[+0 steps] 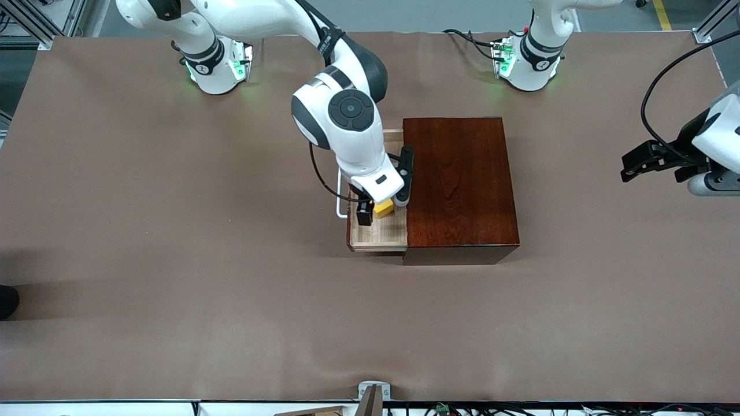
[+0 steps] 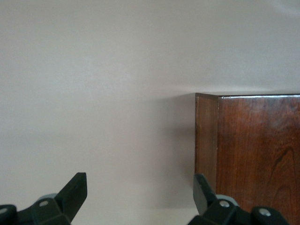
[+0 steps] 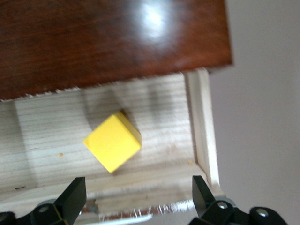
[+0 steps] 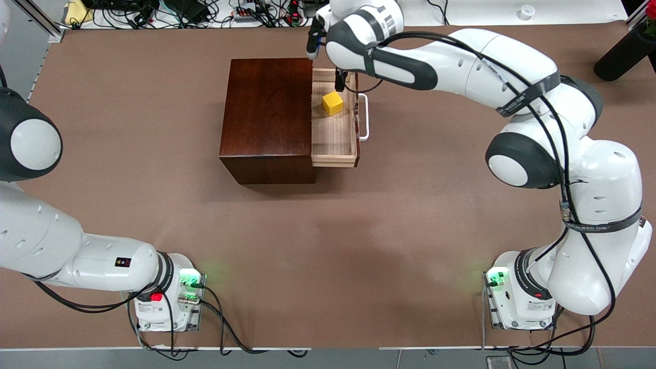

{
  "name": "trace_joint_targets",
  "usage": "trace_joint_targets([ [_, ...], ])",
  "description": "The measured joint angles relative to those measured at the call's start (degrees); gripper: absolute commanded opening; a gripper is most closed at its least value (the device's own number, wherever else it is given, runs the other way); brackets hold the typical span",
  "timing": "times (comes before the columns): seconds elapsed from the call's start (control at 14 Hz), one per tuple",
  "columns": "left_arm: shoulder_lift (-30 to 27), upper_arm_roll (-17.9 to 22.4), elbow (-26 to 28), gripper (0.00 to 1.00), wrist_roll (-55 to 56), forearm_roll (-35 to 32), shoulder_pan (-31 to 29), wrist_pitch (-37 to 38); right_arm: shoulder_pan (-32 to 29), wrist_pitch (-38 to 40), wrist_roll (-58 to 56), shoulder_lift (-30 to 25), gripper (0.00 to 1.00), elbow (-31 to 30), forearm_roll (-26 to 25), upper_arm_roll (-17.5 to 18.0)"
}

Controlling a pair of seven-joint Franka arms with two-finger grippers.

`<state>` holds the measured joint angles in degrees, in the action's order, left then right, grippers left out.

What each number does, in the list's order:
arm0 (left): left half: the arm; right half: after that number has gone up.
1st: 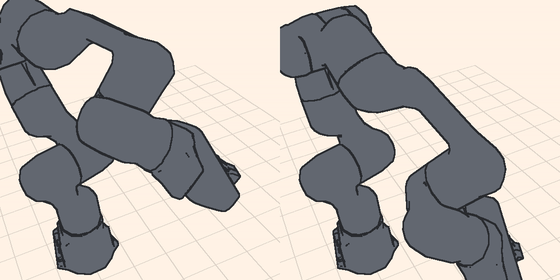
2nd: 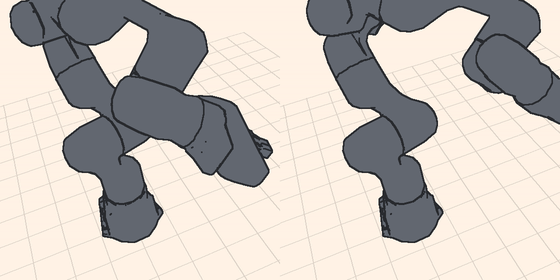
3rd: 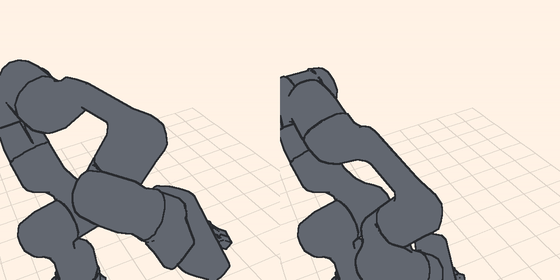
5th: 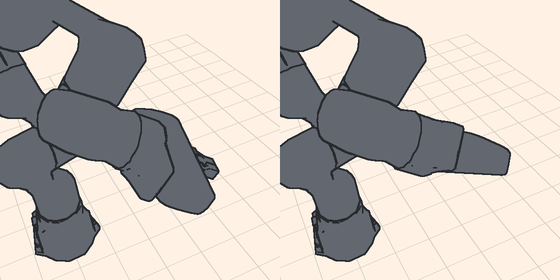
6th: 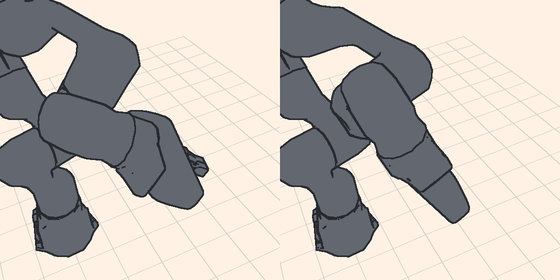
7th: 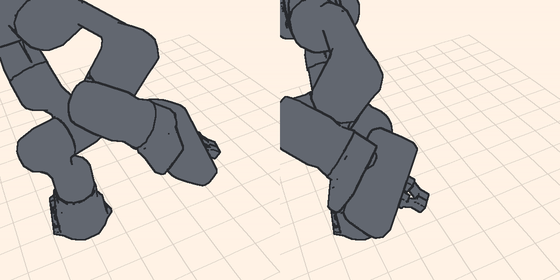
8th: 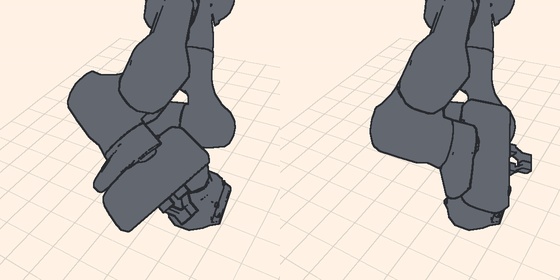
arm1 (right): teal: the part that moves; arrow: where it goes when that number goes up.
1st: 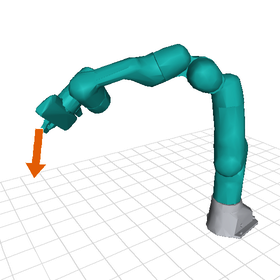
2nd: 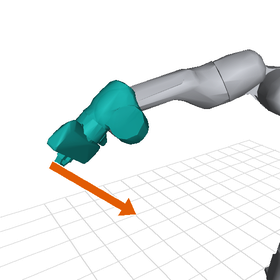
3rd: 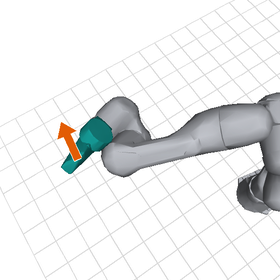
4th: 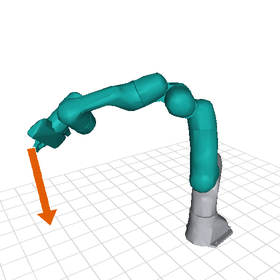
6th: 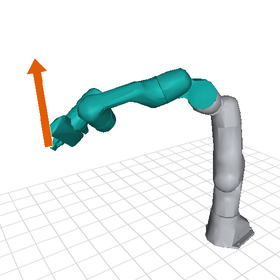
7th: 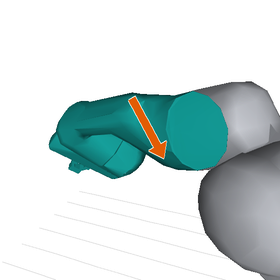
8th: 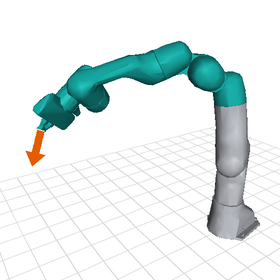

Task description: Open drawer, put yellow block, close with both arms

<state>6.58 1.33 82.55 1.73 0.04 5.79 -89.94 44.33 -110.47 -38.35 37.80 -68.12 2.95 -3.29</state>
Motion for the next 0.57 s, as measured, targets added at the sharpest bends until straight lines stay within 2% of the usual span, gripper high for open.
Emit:
trace_joint_targets([
  [0.36,-0.05,0.03,0.09,1.00,-2.92,0.00,-0.01,0.41,-4.41,1.68,6.61,-5.07,1.00,-2.93,-0.05,-0.49],
  [0.57,-0.05,0.03,0.09,1.00,-2.92,0.00,0.00,0.60,-6.32,2.42,7.77,-8.03,1.00,-5.79,-0.06,-3.55],
])
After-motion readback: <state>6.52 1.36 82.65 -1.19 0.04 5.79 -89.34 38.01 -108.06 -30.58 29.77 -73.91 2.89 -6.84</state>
